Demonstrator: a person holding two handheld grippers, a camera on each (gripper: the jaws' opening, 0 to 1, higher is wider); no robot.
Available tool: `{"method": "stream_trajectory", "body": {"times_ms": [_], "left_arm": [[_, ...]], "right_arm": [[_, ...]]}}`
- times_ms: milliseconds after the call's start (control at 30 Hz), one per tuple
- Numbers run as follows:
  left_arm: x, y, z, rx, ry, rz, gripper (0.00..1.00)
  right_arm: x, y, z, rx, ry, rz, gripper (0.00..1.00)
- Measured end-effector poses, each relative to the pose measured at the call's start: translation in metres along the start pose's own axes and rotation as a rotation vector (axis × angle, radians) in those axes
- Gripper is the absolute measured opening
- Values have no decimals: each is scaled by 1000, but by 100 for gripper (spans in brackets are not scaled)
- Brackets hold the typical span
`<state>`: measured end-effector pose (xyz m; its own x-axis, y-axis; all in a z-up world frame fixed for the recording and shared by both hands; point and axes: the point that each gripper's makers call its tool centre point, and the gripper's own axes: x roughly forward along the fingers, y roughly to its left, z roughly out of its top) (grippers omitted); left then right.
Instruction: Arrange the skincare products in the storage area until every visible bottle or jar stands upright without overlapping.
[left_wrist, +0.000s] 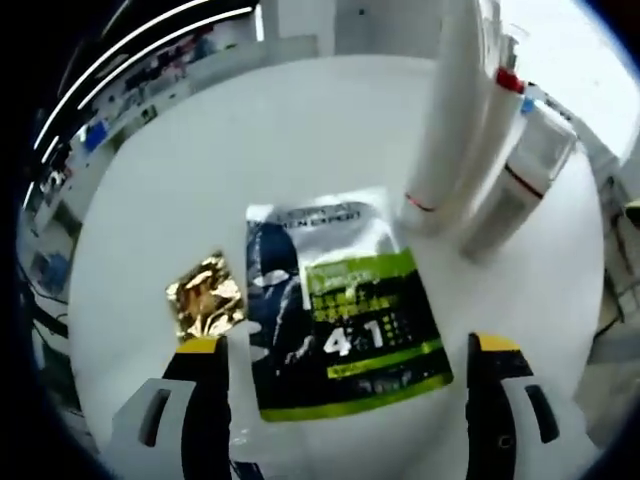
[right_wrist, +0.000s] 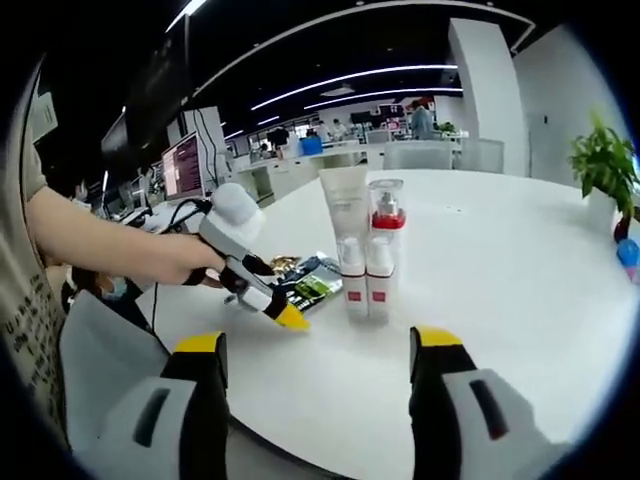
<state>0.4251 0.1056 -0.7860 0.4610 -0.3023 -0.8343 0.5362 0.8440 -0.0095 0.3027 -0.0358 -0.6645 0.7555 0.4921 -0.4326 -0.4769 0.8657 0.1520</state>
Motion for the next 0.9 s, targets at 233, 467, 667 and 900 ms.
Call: {"method": "stream_trajectory", "body": {"times_ms": [233,467,667,900], "left_arm": [[4,1,5,6,3,-5,97],[5,2,8,21,-9,-12,93],[2,1,12,28,-30,-17,75],[1,1,12,53,-44,-3,57]], "right_arm": [[0,-4,-2,7,5,-20,74],[0,-6,-2,9,6,-31,74],[0,-6,-2,8,5,-34,74],[-1,-7,-1,7,3,-36,74]]}}
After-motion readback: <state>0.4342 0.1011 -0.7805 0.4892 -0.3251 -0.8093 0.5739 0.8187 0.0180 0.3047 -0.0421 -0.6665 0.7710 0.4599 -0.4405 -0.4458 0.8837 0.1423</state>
